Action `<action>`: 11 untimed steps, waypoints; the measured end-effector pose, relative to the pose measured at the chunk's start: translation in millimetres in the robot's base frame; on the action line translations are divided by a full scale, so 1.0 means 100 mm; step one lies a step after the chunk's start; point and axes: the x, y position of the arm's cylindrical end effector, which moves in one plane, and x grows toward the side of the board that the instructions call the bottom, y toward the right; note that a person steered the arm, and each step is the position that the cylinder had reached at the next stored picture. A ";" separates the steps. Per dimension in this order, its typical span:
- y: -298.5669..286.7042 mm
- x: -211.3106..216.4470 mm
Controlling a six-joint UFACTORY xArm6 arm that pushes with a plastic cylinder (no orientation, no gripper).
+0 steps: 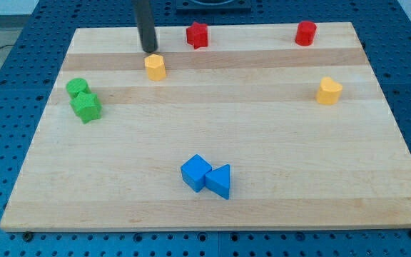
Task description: Push the yellow hexagon to the bottom left of the red circle
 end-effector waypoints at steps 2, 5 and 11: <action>0.41 0.59; 1.31 0.91; 2.10 1.43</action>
